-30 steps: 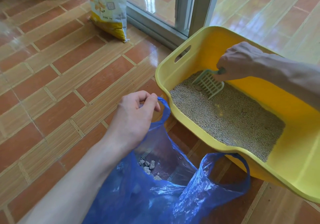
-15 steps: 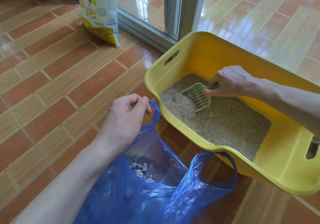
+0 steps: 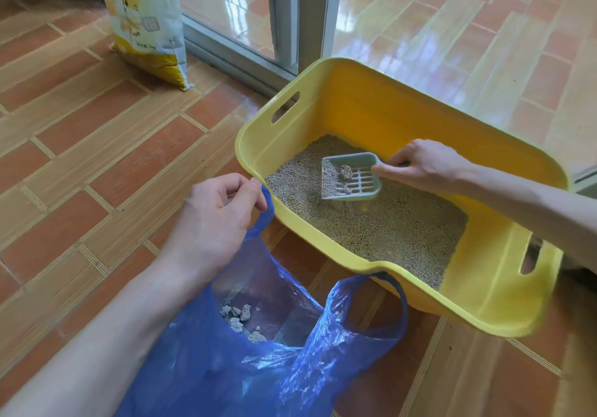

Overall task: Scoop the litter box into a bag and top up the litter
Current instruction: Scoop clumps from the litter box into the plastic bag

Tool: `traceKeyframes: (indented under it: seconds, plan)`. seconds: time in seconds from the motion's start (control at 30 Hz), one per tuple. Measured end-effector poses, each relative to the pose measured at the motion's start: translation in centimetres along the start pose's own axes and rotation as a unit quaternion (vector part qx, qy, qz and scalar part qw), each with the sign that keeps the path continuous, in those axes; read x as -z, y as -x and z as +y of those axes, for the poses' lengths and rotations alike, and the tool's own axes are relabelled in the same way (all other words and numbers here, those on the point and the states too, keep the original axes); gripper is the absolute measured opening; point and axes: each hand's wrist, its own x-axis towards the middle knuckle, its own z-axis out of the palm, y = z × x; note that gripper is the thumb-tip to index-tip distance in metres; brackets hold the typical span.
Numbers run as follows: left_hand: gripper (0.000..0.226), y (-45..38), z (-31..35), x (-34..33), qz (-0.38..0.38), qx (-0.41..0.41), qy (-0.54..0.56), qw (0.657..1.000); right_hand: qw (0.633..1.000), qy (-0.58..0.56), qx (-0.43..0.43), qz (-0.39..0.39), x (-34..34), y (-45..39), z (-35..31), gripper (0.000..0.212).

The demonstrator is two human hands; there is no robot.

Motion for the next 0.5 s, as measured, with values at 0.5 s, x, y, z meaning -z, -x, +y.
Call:
traceKeyframes:
  seconds: [0.5]
  plan:
    - [0.038,-0.1,-0.2,0.2,-0.004,0.001,-0.004,1.0,0.999,-0.036,-0.012,0.021,-0.9,1.9,-1.0,0.057]
